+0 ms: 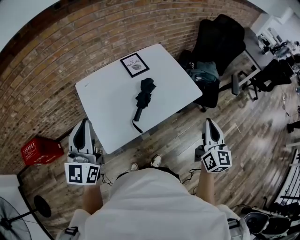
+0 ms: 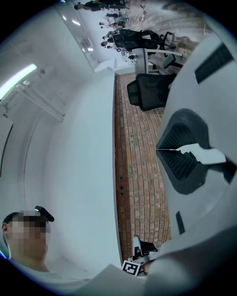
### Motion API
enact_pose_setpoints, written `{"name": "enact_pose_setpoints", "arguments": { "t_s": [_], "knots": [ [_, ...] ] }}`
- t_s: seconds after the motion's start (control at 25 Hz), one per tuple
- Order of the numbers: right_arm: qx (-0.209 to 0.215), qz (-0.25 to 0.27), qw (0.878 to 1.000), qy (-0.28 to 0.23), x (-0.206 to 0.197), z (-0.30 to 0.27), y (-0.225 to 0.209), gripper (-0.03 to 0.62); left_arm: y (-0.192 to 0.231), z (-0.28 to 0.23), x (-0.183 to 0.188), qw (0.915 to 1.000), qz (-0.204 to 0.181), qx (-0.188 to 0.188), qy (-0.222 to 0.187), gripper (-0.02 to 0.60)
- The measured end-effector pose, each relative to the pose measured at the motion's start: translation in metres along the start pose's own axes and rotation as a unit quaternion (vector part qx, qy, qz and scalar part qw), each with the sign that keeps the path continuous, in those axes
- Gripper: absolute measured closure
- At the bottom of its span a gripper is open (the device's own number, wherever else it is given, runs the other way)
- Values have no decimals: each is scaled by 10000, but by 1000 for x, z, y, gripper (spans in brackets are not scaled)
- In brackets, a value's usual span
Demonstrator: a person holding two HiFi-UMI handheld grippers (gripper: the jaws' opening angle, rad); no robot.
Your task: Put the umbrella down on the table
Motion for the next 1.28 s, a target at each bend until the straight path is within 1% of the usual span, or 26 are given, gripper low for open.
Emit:
{"name": "enact_pose_setpoints", "arguments": {
  "t_s": [0.16,0.32,0.48,0.64,0.72,1.0,1.28],
  "knots": [
    [150,-38,9999,-27,-1,0,14,572,2,1,3,10000,-19,-84,-49,558],
    [266,7,9995,145,-7,1,28,572,7,9,1,10000,17,-96,-5,558],
    [223,63,9995,234,-12,4,42,572,16,14,-1,9999,121,-103,30,558],
    [100,244,9992,294,-15,8,56,574,19,20,-3,9996,187,-209,15,558],
    [108,298,9990,308,-16,11,64,574,21,23,-3,9995,201,-253,19,558],
    [89,358,9988,324,-22,24,87,574,30,36,-6,9991,244,-356,55,558],
    [-3,388,9987,338,-27,35,101,574,37,46,-10,9986,274,-433,105,558]
  ]
}}
Point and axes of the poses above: the fingertips, and each gripper's own axes: z backward along the fingers, y to its left, x out of its top, the point moved 2 cm from there along z, backward along the fingers, and after that the axes turned 3 degrees about -z, right-handed, at the moved point
